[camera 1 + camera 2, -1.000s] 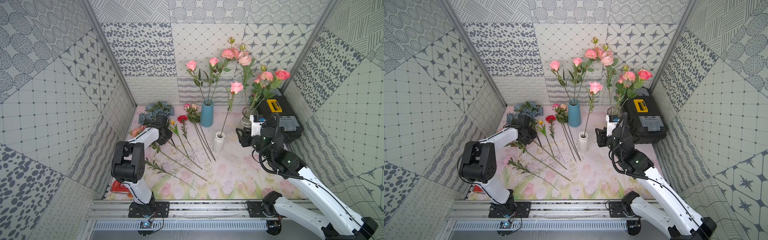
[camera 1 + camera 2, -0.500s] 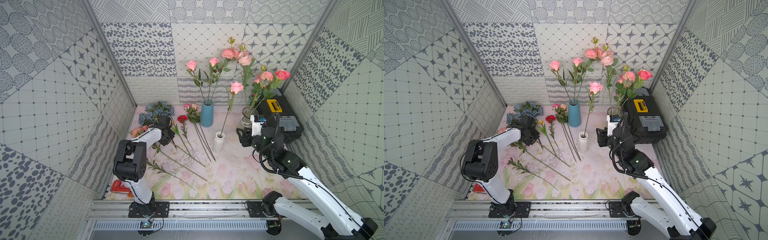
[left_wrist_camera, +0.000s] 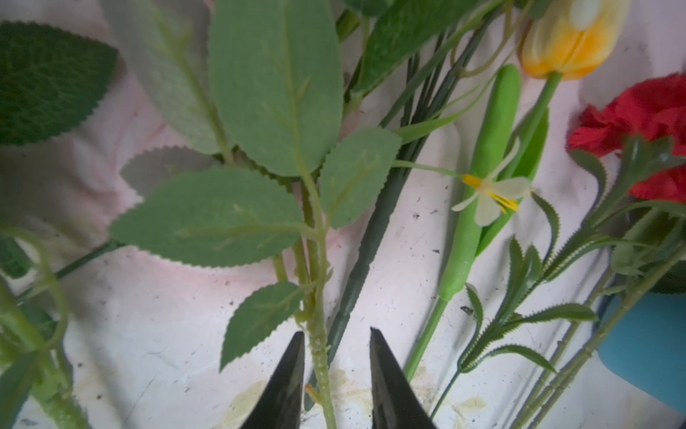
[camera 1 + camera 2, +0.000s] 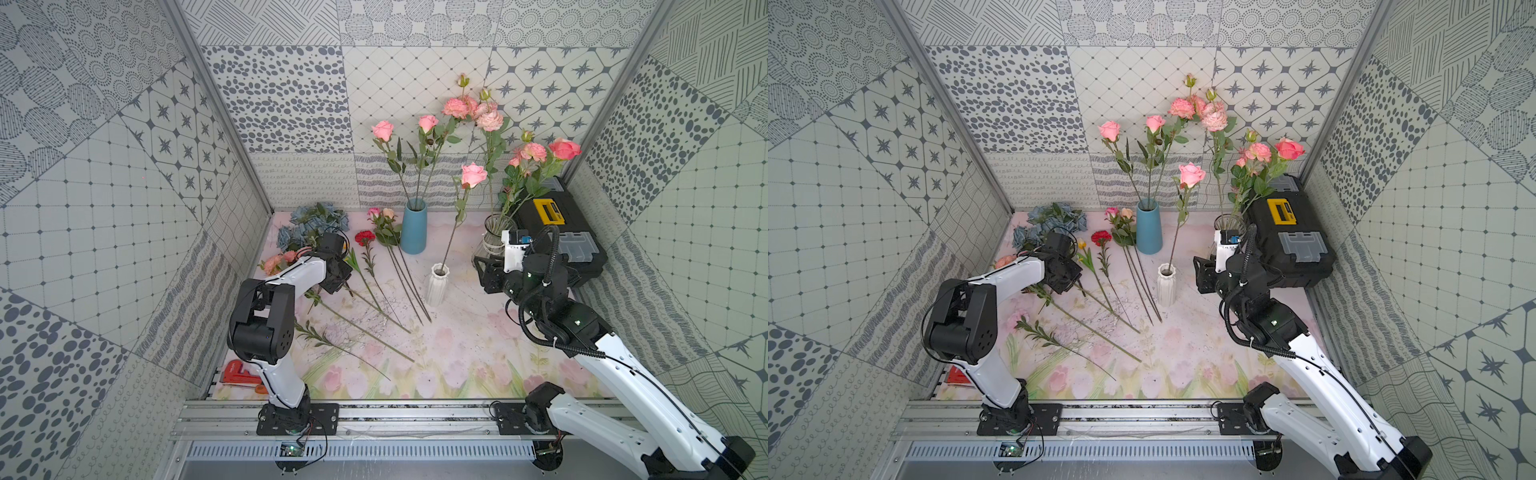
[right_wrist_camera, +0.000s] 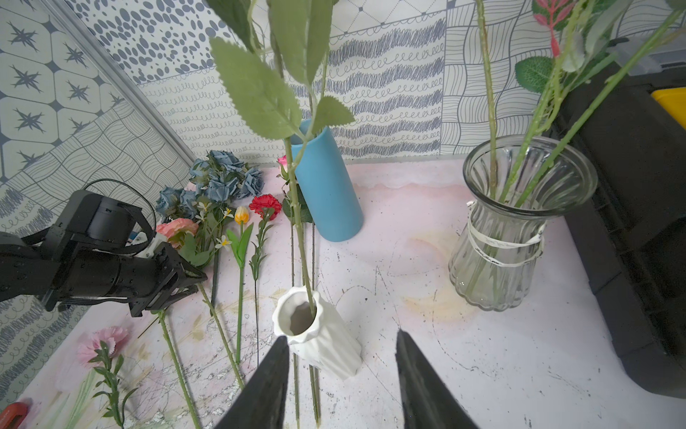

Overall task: Place the pink flowers into the vase
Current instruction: Pick up the flower at the center of the board.

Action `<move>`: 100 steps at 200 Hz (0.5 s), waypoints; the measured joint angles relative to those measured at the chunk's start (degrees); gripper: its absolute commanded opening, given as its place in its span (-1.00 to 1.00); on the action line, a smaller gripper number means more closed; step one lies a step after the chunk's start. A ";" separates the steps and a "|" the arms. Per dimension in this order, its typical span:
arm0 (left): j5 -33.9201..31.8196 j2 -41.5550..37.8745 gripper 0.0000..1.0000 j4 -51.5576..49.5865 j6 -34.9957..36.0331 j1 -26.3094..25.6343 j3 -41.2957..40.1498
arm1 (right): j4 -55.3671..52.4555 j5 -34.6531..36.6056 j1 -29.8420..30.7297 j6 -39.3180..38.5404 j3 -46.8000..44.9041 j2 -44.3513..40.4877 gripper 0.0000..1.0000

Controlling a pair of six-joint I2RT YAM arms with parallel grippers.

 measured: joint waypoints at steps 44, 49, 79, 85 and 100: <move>-0.04 1.03 -0.50 -0.59 -0.22 -0.02 0.00 | 0.00 -0.81 -0.59 0.28 -0.79 -0.02 -0.05; -0.09 1.14 -0.52 -0.59 -0.24 -0.02 0.00 | 0.00 -0.85 -0.61 0.35 -0.81 0.00 -0.05; -0.20 2.14 -0.64 -0.55 -0.24 -0.02 0.22 | 0.02 -1.33 -0.90 0.68 -0.94 -0.02 -0.05; -0.20 2.34 -0.68 -0.52 -0.24 -0.02 0.24 | 0.04 -1.42 -0.96 0.79 -0.94 -0.02 -0.05; -0.24 2.67 -0.77 -0.52 -0.35 -0.02 0.31 | 0.04 -1.73 -1.01 0.92 -0.96 -0.02 -0.05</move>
